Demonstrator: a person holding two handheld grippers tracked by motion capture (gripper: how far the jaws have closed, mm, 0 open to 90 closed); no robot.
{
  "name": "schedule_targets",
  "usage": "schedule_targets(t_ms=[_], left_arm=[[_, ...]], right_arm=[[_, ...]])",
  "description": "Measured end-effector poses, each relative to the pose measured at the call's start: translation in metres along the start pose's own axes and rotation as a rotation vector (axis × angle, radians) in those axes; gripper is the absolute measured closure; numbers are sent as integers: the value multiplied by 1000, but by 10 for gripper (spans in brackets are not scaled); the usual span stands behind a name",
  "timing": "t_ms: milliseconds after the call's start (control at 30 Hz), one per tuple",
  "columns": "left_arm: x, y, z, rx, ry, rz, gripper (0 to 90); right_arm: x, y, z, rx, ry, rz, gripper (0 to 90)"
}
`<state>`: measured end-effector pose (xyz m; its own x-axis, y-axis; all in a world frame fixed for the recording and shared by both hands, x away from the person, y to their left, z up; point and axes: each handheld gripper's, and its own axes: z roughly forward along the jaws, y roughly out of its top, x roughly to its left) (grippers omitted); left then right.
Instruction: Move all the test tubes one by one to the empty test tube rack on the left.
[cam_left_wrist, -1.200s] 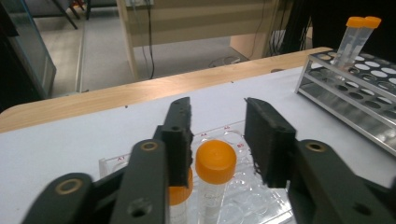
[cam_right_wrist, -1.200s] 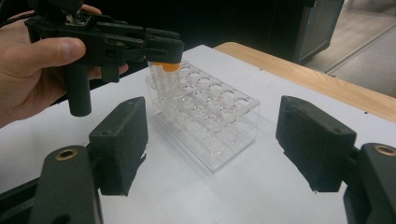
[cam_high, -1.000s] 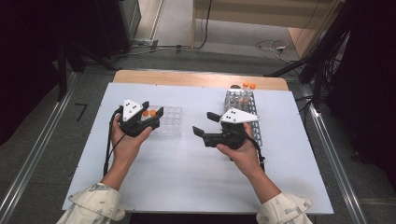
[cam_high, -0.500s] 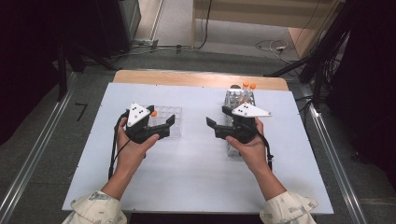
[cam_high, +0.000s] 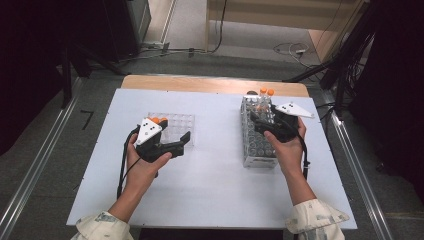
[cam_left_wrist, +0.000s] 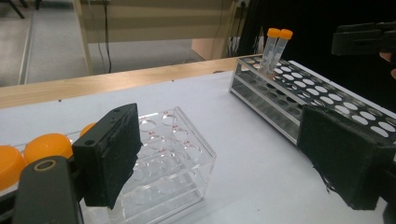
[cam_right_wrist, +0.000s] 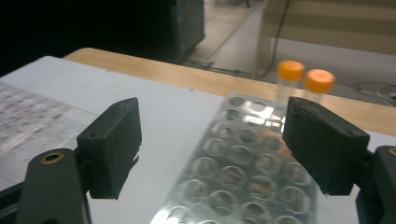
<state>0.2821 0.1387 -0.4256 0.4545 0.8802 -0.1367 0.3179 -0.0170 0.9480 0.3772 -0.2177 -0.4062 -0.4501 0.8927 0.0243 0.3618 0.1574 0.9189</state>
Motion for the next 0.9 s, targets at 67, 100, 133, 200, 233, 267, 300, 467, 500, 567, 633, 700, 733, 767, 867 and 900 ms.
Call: schedule_targets(t_ms=[67,100,133,200,233,267,300,467,500,567,633,700,733,767,867,900], left_arm=[[0,0,0,0,1,-1,142],[0,0,0,-1,-1,-2,142],[0,0,0,-4,-4,-3,142],[-1,0,0,-6,-6,-2,142],[-1,0,0,-7,-7,-1,142],[-2,0,0,-8,-8,-1,142],[-2,1,0,-9,-10,-1,142],[-1,1,-1,-10,-11,-1,145],[-1,1,-1,-11,-13,-2,145],[-1,1,-1,-11,-16,-5,146],[-1,1,-1,-12,-22,-9,149],[-1,0,-1,-9,-23,-6,151],[-1,0,-1,-8,-24,-7,151],[-1,0,0,-6,-24,-6,151],[-1,0,0,-8,-27,-6,151],[-1,0,0,-9,-27,-8,154]], right_arm=[[-9,-1,3,2,-36,16,185],[-13,-2,5,2,-50,24,187],[-17,-2,8,0,-62,28,190],[-24,-3,13,-1,-92,29,206],[-27,-3,16,-1,-102,30,216],[-30,-4,19,-2,-110,28,231],[-34,-4,22,-6,-115,22,251],[-50,-8,42,-8,-121,-13,345],[-54,-8,46,-1,-123,-22,364],[-60,-9,53,10,-128,-29,393],[-65,-10,58,6,-131,-34,434],[-69,-10,63,6,-116,-36,469],[-71,-10,66,10,-109,-38,485],[-72,-11,68,14,-103,-45,498],[-74,-11,76,7,-88,-43,533],[-75,-11,78,4,-90,-44,542]])
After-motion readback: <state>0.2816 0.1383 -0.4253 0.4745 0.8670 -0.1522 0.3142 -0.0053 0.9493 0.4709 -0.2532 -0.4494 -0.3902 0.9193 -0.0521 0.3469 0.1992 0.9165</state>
